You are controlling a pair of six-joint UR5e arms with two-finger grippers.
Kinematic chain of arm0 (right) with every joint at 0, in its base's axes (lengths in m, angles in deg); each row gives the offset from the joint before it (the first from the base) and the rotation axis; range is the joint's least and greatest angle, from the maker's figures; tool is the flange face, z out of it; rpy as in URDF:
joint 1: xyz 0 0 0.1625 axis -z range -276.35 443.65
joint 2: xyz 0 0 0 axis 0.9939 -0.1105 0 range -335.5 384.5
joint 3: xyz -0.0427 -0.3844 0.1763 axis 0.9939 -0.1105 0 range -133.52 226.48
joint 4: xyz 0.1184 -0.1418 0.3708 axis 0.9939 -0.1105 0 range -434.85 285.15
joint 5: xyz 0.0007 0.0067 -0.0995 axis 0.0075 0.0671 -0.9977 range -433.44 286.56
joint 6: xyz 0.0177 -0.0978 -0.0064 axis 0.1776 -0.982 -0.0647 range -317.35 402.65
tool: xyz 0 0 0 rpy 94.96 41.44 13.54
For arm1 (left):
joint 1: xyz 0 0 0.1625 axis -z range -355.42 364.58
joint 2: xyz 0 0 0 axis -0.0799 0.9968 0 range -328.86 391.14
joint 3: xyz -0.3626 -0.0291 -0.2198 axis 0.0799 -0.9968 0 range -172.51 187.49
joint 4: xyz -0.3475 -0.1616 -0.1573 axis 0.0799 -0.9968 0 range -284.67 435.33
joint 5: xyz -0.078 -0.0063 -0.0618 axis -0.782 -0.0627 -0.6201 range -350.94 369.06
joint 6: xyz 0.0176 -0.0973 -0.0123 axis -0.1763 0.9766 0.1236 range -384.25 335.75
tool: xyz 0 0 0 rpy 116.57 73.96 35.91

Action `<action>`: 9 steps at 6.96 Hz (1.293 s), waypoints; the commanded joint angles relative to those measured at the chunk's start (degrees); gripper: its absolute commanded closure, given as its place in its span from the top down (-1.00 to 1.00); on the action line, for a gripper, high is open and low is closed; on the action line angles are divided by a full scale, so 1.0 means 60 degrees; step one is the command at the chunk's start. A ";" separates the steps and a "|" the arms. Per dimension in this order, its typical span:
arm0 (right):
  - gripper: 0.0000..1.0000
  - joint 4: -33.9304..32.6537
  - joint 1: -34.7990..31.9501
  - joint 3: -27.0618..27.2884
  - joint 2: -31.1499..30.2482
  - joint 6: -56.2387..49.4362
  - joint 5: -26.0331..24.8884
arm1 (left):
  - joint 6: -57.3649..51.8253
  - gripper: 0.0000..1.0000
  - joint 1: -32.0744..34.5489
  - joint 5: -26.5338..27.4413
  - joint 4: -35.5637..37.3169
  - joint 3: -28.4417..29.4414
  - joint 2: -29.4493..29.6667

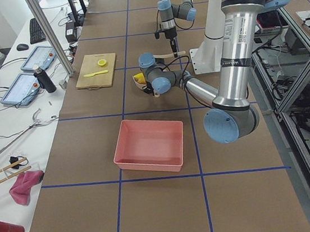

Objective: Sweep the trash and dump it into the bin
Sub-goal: 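Lift the loaded dustpan with the left gripper while the right gripper raises the brush away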

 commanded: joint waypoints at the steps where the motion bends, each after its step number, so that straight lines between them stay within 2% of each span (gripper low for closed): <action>1: -1.00 0.0040 -0.0973 0.1127 -0.0598 0.0092 0.0945 | 0.0070 -1.00 0.0000 -0.0040 -0.0381 -0.0043 -0.0014; 2: -1.00 0.0011 -0.1982 0.1553 -0.0963 -0.0068 0.1824 | 0.0114 -1.00 0.0000 -0.0041 -0.0614 -0.0029 -0.0014; 3: -1.00 -0.0047 -0.2833 0.1818 -0.1532 -0.0505 0.2108 | 0.0129 -1.00 0.0014 -0.0055 -0.0790 -0.0058 -0.0029; 4: -1.00 -0.0106 -0.3755 0.1763 -0.2147 -0.1742 0.2618 | 0.0346 -1.00 0.0044 -0.0055 -0.0923 -0.0102 -0.0029; 5: -1.00 -0.0309 -0.4779 0.1719 -0.2863 -0.2958 0.3131 | 0.0812 -1.00 0.0174 -0.0055 -0.1562 -0.0131 -0.0044; 6: -1.00 -0.0413 -0.5631 0.1414 -0.3480 -0.3913 0.3644 | 0.1368 -1.00 0.0567 -0.0113 -0.2047 -0.0189 -0.0102; 8: -1.00 -0.0399 -0.6995 0.0609 -0.4594 -0.5614 0.3824 | 0.1652 -1.00 0.1620 -0.0491 -0.2154 -0.0744 -0.0830; 9: -1.00 -0.0414 -0.7147 0.0373 -0.5150 -0.6173 0.3825 | 0.1638 -1.00 0.2496 -0.1002 -0.2241 -0.0848 -0.1299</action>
